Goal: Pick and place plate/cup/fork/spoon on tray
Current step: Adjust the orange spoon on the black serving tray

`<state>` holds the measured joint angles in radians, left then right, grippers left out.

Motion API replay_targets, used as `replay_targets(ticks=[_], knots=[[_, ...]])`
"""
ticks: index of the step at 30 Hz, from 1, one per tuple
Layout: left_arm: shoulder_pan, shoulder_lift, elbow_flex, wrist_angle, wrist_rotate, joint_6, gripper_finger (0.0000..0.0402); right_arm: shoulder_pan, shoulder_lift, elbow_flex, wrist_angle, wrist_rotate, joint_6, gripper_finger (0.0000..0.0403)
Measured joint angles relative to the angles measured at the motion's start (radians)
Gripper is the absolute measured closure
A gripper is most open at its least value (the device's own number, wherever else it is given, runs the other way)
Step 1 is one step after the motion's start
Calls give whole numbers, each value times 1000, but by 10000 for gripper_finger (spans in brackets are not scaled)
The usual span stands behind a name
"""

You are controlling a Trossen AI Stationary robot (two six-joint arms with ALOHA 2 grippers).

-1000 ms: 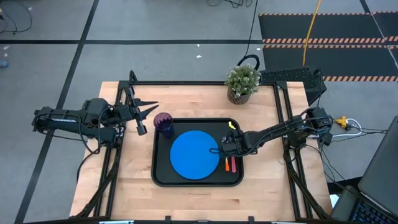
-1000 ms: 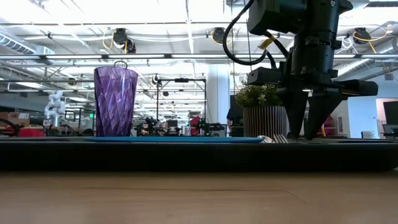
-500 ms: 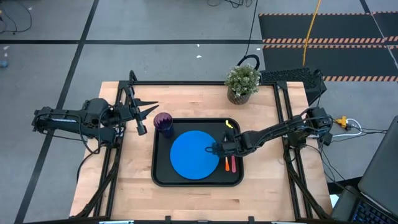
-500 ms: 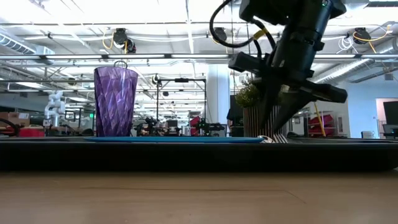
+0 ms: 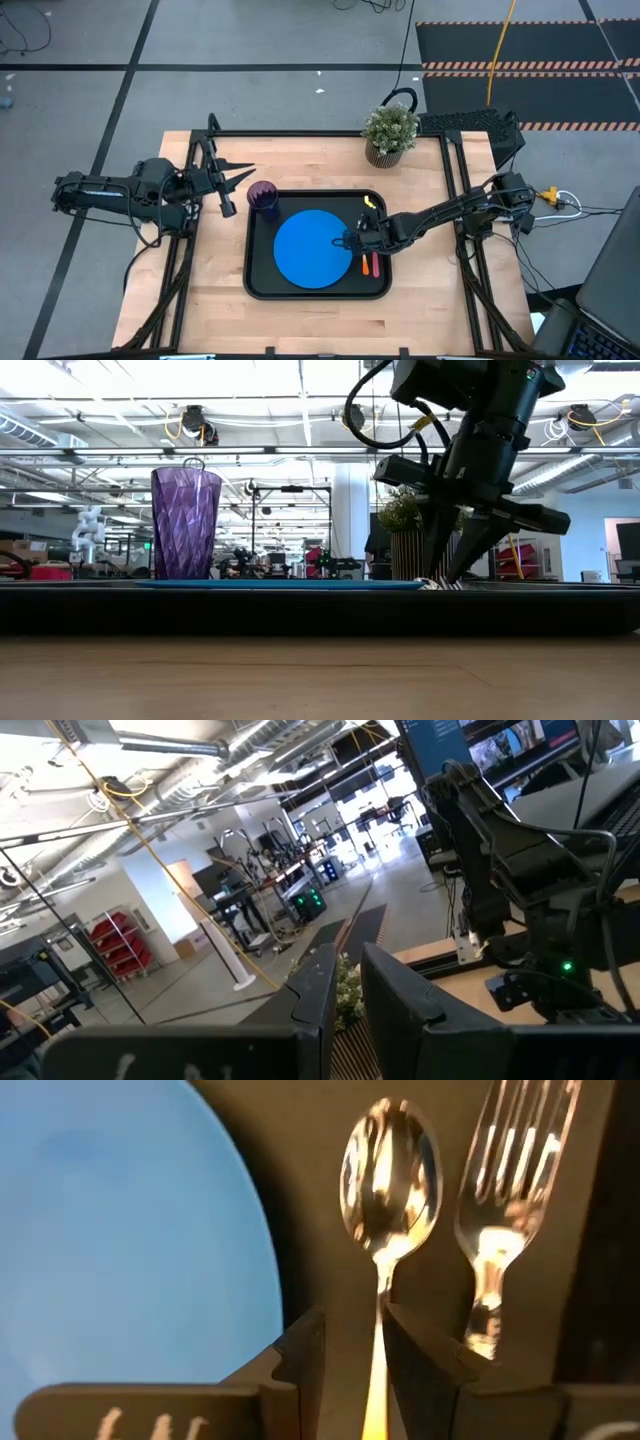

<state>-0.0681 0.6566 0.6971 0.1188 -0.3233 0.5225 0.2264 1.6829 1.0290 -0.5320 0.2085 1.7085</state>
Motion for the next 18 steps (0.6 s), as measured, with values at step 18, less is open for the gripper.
replay_targets(ticks=[18], knots=[[0, -24, 0, -21, 0, 1, 346, 32, 0, -13, 7, 30, 35, 310]])
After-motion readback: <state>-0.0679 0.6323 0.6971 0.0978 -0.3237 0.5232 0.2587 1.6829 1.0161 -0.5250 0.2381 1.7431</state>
